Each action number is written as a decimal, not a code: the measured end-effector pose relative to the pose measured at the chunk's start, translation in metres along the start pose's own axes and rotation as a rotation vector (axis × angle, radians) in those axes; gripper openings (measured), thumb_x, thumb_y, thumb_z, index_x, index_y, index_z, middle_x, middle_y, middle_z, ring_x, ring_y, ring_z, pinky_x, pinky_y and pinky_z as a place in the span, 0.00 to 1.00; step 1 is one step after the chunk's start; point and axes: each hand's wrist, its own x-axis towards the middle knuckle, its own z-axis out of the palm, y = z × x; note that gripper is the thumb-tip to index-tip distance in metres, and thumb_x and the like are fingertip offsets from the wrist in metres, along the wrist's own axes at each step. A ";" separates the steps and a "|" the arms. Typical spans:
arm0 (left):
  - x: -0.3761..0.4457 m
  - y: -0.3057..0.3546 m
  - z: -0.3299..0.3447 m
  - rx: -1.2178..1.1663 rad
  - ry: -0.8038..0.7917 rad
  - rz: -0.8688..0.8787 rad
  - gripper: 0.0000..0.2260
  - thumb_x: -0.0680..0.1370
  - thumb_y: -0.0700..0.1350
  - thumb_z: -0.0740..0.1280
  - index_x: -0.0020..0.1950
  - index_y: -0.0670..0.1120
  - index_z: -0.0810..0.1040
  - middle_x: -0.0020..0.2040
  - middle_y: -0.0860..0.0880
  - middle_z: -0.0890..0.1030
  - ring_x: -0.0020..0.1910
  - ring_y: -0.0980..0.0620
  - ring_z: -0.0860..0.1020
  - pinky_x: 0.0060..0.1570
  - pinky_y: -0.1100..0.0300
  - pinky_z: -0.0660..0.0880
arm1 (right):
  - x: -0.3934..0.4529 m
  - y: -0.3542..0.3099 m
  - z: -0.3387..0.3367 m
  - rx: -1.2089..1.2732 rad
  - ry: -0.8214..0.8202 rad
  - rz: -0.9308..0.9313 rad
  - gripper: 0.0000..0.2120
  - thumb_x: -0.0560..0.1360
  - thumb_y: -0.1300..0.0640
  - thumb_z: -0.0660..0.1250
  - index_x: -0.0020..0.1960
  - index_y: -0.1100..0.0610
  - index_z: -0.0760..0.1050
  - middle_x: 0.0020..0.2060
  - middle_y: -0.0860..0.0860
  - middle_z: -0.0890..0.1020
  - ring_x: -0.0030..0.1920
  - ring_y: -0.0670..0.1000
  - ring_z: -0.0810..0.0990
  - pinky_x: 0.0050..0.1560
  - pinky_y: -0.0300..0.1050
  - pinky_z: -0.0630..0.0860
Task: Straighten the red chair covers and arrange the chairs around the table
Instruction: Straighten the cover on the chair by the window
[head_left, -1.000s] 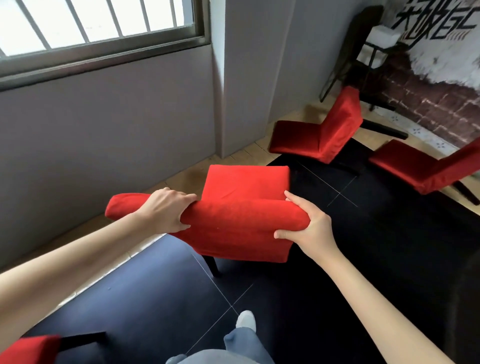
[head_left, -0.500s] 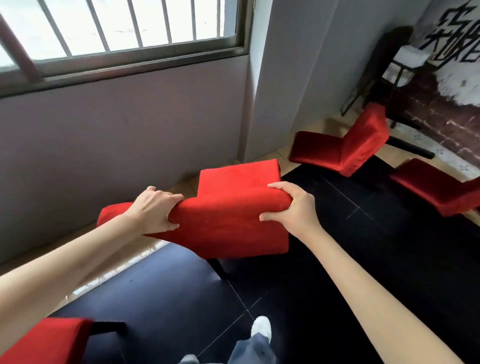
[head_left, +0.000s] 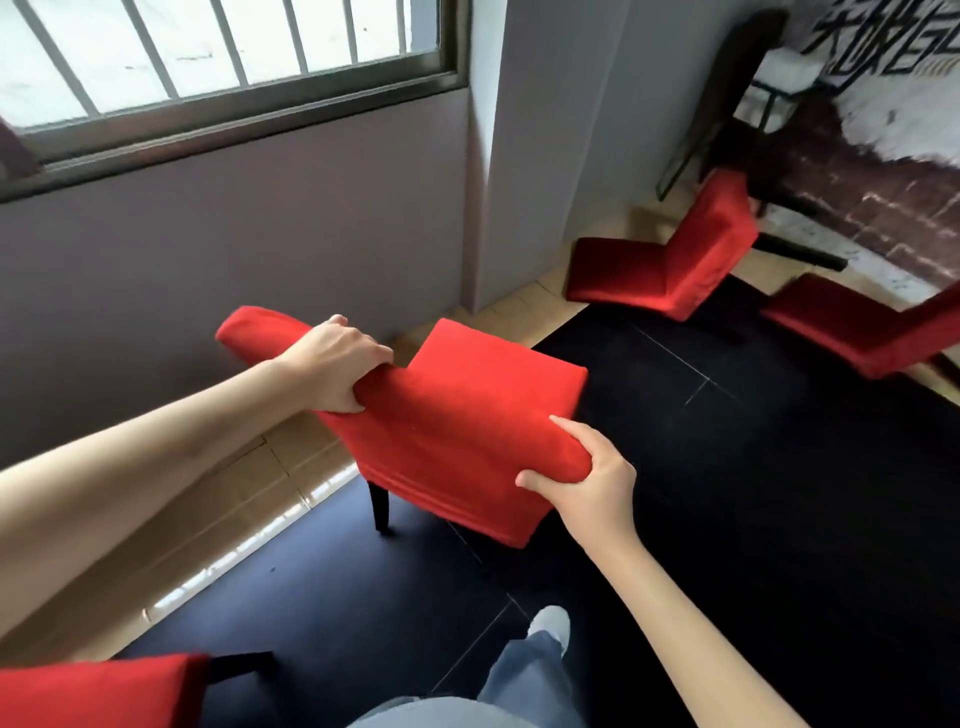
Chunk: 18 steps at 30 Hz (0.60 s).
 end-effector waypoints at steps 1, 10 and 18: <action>-0.008 0.004 0.005 0.013 -0.011 0.013 0.21 0.68 0.58 0.69 0.59 0.54 0.72 0.52 0.56 0.80 0.53 0.54 0.78 0.53 0.58 0.64 | -0.013 0.002 0.005 0.011 -0.002 0.008 0.33 0.55 0.53 0.84 0.58 0.46 0.78 0.51 0.38 0.79 0.54 0.31 0.75 0.59 0.32 0.70; -0.066 0.028 0.028 0.022 -0.061 -0.008 0.19 0.69 0.57 0.67 0.58 0.56 0.72 0.52 0.57 0.80 0.54 0.55 0.78 0.56 0.57 0.63 | -0.071 0.010 0.020 0.040 -0.026 0.040 0.33 0.55 0.55 0.84 0.58 0.47 0.79 0.53 0.41 0.80 0.55 0.37 0.77 0.60 0.41 0.74; -0.103 0.040 0.030 0.005 -0.083 -0.051 0.20 0.68 0.57 0.68 0.58 0.55 0.72 0.53 0.57 0.79 0.55 0.55 0.78 0.57 0.58 0.64 | -0.091 0.009 0.023 0.033 -0.099 0.048 0.34 0.56 0.55 0.84 0.60 0.49 0.79 0.54 0.42 0.80 0.56 0.38 0.77 0.61 0.42 0.74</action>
